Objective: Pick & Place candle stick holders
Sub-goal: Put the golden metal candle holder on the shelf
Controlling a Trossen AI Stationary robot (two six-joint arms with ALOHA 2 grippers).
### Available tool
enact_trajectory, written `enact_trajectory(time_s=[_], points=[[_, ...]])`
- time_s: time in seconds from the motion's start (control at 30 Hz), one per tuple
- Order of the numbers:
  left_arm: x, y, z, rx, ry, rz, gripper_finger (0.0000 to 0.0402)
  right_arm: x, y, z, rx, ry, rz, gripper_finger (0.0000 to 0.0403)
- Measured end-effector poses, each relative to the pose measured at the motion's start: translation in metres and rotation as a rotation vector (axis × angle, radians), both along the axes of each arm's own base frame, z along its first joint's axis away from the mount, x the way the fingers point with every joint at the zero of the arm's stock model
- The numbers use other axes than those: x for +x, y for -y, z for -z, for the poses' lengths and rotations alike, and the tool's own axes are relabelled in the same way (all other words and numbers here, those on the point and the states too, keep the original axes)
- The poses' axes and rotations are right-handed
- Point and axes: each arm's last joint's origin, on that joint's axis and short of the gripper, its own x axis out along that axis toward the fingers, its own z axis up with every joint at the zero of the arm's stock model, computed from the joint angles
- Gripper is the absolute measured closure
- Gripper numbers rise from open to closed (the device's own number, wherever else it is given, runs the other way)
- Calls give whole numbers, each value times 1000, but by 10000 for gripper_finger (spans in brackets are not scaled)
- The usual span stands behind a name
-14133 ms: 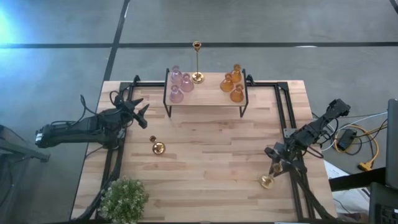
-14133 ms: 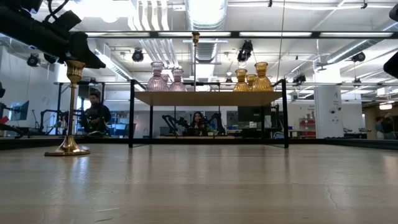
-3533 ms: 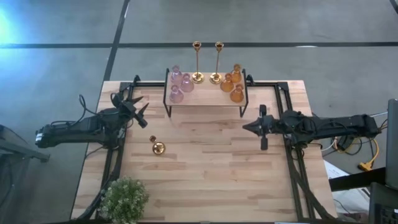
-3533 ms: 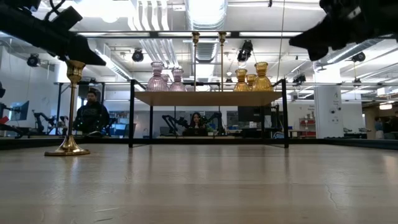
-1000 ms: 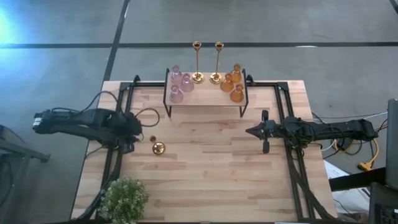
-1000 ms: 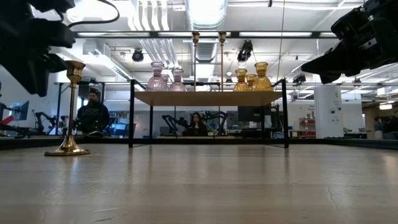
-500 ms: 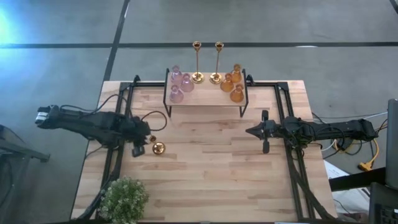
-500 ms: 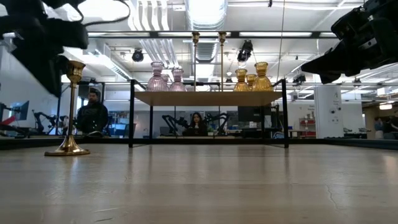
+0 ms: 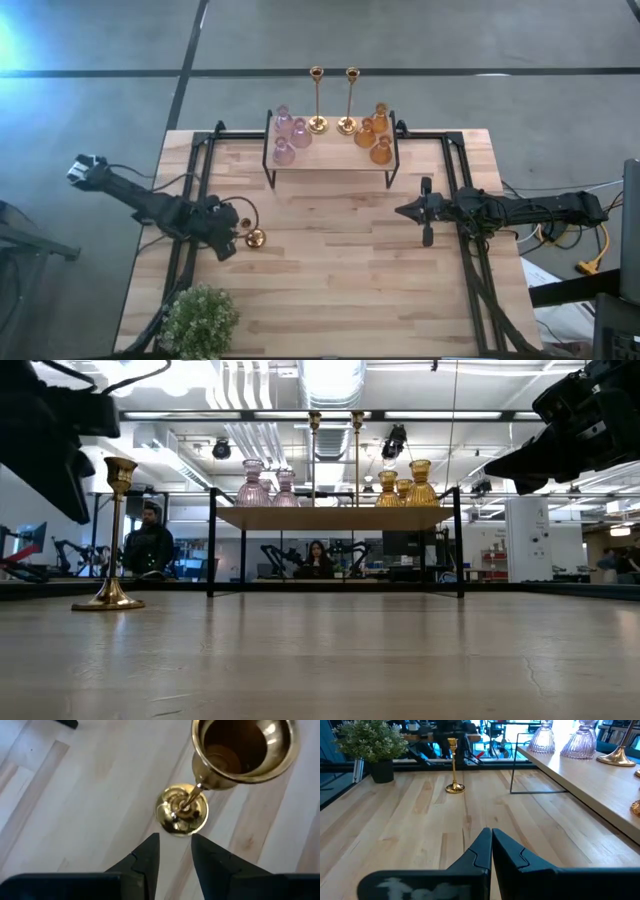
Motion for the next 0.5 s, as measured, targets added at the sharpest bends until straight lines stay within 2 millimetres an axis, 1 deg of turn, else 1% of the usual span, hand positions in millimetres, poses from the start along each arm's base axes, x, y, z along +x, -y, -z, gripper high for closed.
enact_trajectory(time_s=[0.17, 0.37, 0.5], points=[[1, 6, 11, 2, 55, -12, 285, 0, 0, 0, 0, 0, 0, 394], [7, 11, 28, -15, 138, 41, 284, 0, 0, 0, 0, 0, 0, 394], [6, 10, 35, -9, 131, 46, 284, 0, 0, 0, 0, 0, 0, 394]])
